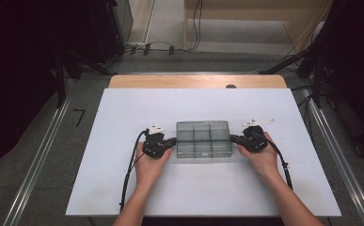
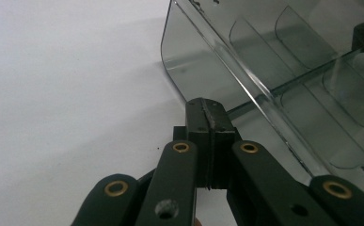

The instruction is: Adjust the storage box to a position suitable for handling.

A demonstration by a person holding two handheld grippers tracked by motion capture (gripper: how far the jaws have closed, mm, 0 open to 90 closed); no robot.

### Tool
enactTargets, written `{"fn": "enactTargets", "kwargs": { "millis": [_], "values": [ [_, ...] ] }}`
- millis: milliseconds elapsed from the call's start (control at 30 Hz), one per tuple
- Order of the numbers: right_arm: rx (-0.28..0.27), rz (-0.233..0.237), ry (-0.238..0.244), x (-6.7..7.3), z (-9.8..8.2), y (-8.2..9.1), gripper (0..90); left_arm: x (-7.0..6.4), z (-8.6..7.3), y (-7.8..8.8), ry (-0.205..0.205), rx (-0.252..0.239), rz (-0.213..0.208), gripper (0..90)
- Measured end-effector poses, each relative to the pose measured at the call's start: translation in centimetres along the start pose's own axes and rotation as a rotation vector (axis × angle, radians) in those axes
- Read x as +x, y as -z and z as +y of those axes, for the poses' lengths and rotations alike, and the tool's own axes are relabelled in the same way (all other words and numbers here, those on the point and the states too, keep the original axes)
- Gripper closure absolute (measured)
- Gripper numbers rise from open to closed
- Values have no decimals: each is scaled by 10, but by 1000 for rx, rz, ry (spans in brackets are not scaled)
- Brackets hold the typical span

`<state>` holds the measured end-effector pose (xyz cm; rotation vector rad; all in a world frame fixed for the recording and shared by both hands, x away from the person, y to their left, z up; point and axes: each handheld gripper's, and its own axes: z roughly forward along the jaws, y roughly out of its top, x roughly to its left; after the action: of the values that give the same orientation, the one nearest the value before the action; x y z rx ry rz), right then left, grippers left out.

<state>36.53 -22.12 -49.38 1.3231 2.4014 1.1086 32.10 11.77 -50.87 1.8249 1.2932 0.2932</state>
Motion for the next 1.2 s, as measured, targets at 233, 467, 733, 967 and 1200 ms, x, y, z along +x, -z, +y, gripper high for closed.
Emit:
{"fn": "enactTargets", "kwargs": {
  "millis": [233, 467, 733, 967, 1200],
  "values": [
    [-49, -21, 7, -3, -1, 11, 772, 8, -3, 11, 1, -35, 0, 723],
    [-105, -29, 47, -5, -6, 24, 506, 6, -4, 27, -46, -96, -25, 610],
    [-188, -19, 85, -1, -7, 47, 137, 2, -7, 40, -106, -135, -97, 309],
    [-219, 48, 105, 3, -6, 54, 1, -5, -8, 48, -152, -140, -165, 5],
    [-220, 77, 153, 15, -7, 53, 0, -6, -9, 50, -182, -148, -185, 0]
  ]
}}
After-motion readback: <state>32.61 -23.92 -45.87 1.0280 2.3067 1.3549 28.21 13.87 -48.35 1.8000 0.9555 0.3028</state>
